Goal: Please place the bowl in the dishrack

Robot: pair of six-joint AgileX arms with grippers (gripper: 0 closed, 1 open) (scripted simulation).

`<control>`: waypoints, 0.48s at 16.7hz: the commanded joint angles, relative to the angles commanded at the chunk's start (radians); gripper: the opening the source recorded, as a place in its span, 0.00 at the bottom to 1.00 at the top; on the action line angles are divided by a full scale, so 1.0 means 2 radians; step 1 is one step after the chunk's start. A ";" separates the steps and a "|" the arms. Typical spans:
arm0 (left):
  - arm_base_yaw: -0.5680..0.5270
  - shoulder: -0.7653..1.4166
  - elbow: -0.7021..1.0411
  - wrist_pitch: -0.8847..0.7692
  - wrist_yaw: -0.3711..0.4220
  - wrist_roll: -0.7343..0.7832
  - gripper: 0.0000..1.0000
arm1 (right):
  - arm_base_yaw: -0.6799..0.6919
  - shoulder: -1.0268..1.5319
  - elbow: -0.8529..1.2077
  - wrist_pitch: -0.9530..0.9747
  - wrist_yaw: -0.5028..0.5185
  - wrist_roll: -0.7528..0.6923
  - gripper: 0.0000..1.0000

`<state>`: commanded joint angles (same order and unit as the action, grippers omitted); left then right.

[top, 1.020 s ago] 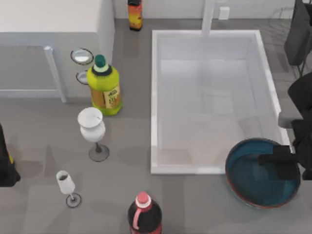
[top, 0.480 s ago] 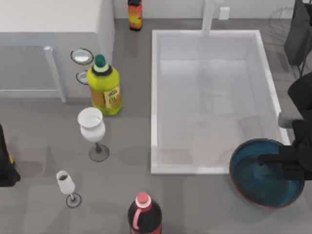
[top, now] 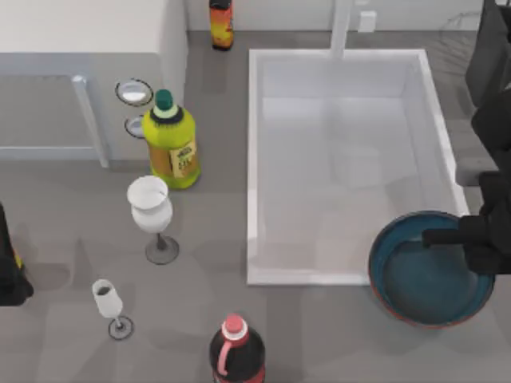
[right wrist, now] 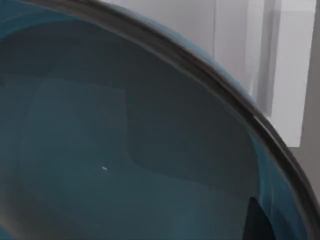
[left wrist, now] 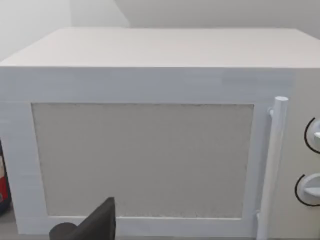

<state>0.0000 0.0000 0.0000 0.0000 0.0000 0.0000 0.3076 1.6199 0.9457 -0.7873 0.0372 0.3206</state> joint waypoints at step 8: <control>0.000 0.000 0.000 0.000 0.000 0.000 1.00 | -0.004 -0.031 0.230 -0.282 -0.001 -0.003 0.00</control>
<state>0.0000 0.0000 0.0000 0.0000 0.0000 0.0000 0.3005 1.5584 1.4056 -1.3515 0.0358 0.3142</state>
